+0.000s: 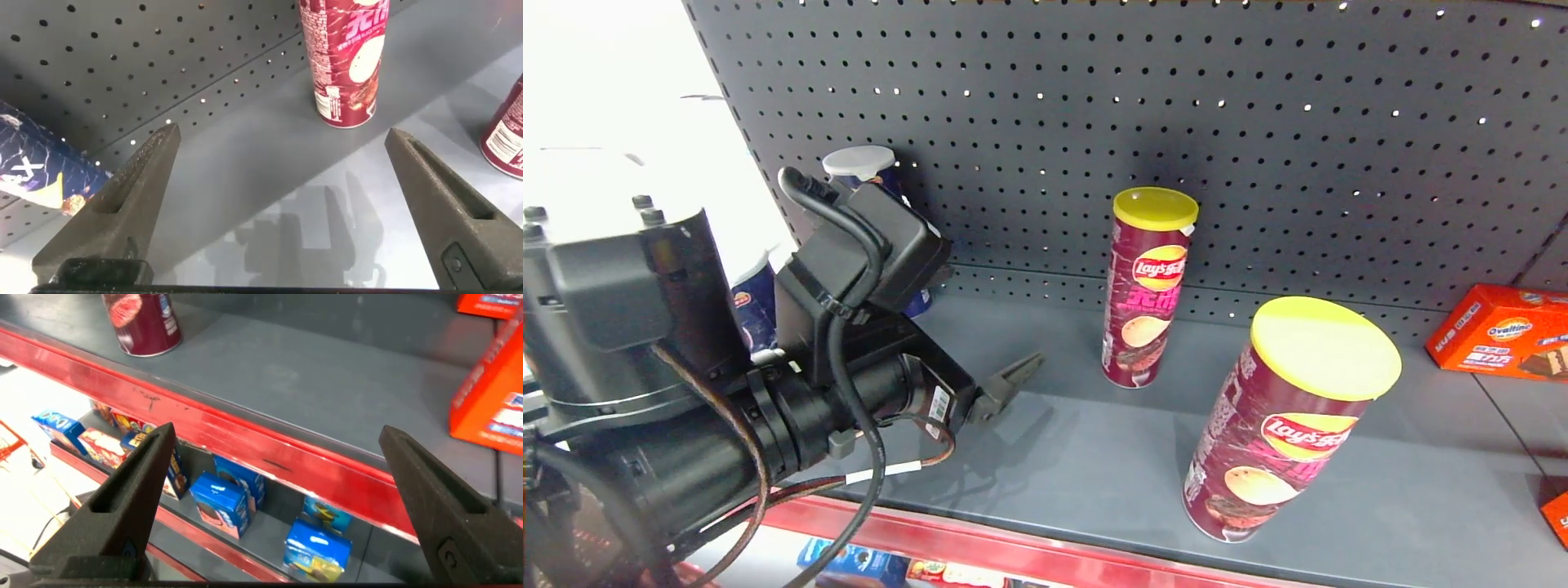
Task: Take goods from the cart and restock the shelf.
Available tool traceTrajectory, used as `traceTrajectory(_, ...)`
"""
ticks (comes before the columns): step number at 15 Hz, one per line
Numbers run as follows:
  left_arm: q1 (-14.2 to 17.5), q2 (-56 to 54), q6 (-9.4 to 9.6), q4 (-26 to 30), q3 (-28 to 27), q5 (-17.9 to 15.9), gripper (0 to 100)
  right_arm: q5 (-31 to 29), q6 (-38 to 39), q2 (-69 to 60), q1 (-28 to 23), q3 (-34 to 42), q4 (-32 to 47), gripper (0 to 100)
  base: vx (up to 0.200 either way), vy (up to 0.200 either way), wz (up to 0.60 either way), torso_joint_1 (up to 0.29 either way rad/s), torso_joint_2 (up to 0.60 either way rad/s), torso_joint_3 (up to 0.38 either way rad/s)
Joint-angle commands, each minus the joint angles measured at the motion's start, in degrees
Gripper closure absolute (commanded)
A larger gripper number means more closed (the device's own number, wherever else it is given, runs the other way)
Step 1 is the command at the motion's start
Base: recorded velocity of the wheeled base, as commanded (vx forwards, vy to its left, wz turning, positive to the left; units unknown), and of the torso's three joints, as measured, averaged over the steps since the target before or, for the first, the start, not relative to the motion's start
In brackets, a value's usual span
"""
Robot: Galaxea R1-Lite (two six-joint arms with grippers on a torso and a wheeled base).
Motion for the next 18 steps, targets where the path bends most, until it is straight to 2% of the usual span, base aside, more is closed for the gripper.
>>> traceTrajectory(1, 0.1, 0.2, -0.09, 0.0, 0.0, 0.0, 0, 0.0, 0.0, 0.1, 0.0, -0.1, 0.0, 0, 0.0, 0.0, 0.0, 0.0, 0.0, 0.0)
traceTrajectory(5, 0.4, 0.2, -0.09, 0.0, 0.0, 0.0, 0, 0.0, -0.1, 0.1, 0.0, 0.0, 0.0, 0, 0.0, 0.0, 0.0, 0.0, 0.0, 0.0)
traceTrajectory(8, 0.4, 0.2, -0.09, 0.0, -0.1, 0.0, 0, 0.0, -0.1, 0.1, 0.0, -0.1, 0.0, 0, 0.0, 0.0, -0.6, 0.001, 0.0, -0.001)
traceTrajectory(18, 0.8, -2.3, -0.27, 0.1, 0.6, 0.2, 0, 0.0, 0.0, 0.1, 0.0, -0.1, 0.0, 0, 0.0, 0.0, 0.0, 0.0, 0.0, 0.0)
